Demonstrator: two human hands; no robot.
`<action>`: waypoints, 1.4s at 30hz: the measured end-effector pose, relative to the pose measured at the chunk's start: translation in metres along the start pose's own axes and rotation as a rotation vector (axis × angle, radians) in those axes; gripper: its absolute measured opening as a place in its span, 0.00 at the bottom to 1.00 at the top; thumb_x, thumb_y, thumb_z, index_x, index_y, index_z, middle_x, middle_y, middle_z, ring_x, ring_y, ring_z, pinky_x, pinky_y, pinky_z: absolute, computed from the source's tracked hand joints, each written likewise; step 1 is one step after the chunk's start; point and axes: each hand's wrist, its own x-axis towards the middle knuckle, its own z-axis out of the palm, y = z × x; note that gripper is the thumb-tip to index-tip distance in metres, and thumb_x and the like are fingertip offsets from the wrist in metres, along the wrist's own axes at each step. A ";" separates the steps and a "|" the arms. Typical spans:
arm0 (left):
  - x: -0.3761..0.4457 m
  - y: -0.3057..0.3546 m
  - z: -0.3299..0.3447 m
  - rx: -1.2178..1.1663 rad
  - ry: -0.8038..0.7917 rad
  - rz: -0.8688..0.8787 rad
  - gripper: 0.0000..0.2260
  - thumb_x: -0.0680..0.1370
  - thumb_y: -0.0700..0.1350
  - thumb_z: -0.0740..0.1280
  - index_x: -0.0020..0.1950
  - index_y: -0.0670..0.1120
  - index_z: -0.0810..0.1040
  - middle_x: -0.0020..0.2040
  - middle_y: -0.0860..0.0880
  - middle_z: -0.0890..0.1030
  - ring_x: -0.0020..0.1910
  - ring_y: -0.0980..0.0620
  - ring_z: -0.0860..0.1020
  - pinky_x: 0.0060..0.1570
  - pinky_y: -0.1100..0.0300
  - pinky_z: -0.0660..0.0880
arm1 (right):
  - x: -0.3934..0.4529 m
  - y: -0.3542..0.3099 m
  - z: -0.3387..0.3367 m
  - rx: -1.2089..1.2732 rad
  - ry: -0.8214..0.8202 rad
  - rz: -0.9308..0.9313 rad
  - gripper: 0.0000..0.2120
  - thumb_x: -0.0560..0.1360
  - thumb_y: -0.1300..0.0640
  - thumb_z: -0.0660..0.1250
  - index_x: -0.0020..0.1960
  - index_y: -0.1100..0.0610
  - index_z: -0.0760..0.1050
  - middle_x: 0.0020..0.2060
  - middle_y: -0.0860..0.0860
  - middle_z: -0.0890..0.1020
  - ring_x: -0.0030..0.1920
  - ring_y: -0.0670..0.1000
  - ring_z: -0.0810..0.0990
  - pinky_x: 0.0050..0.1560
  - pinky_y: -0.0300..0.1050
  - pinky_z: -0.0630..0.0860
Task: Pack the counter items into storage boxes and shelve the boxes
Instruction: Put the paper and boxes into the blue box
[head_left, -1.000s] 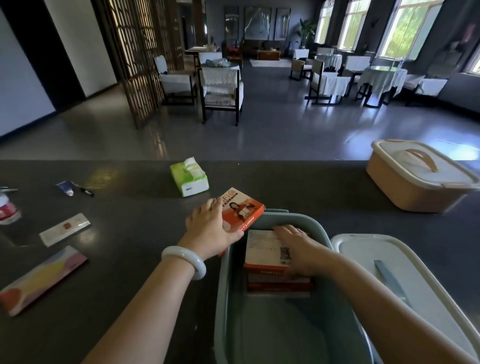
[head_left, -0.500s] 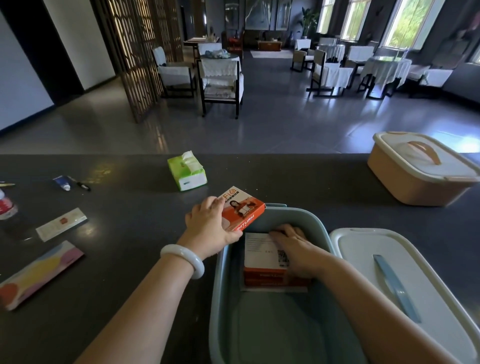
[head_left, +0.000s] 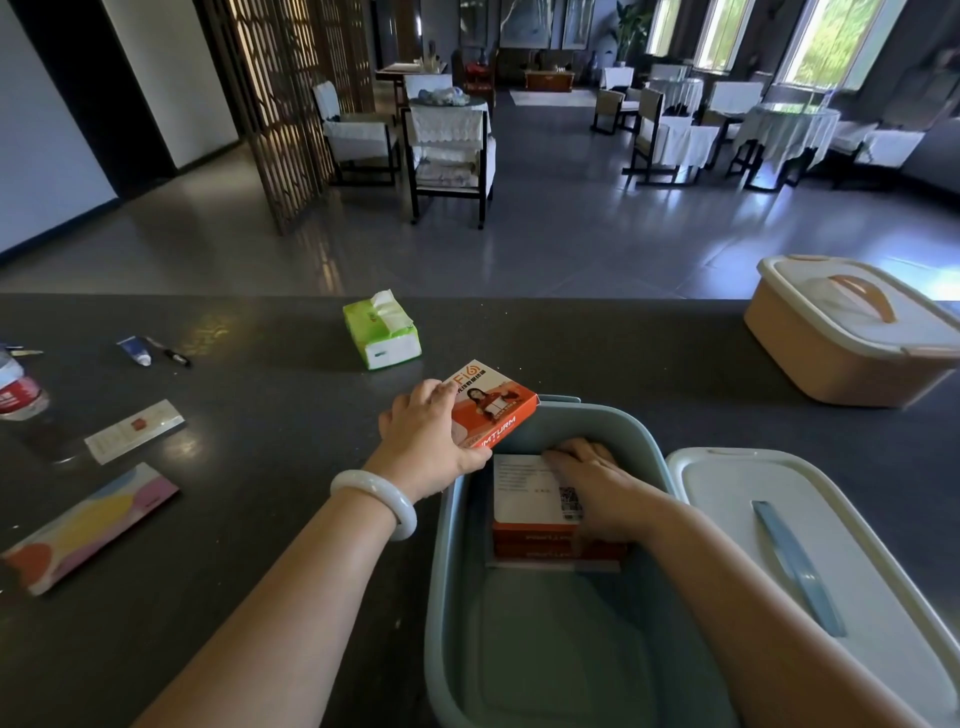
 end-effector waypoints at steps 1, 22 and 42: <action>0.000 0.000 0.000 -0.001 -0.001 0.000 0.40 0.72 0.62 0.69 0.76 0.50 0.55 0.73 0.49 0.60 0.69 0.45 0.62 0.68 0.46 0.59 | 0.000 0.000 0.000 0.000 -0.006 0.003 0.50 0.64 0.52 0.75 0.78 0.51 0.50 0.72 0.47 0.55 0.72 0.51 0.54 0.72 0.42 0.55; 0.000 0.001 0.001 -0.009 -0.007 0.005 0.39 0.72 0.61 0.69 0.76 0.50 0.55 0.72 0.50 0.60 0.69 0.45 0.62 0.68 0.46 0.60 | -0.018 -0.002 -0.022 0.055 0.345 0.053 0.40 0.66 0.42 0.73 0.72 0.51 0.62 0.67 0.47 0.63 0.69 0.51 0.59 0.69 0.49 0.63; 0.000 0.049 0.033 0.089 -0.319 0.480 0.40 0.73 0.53 0.70 0.78 0.58 0.48 0.77 0.59 0.52 0.74 0.56 0.50 0.74 0.50 0.49 | -0.057 0.018 -0.020 0.596 0.352 0.380 0.22 0.83 0.55 0.53 0.75 0.47 0.53 0.50 0.49 0.75 0.40 0.41 0.74 0.41 0.39 0.71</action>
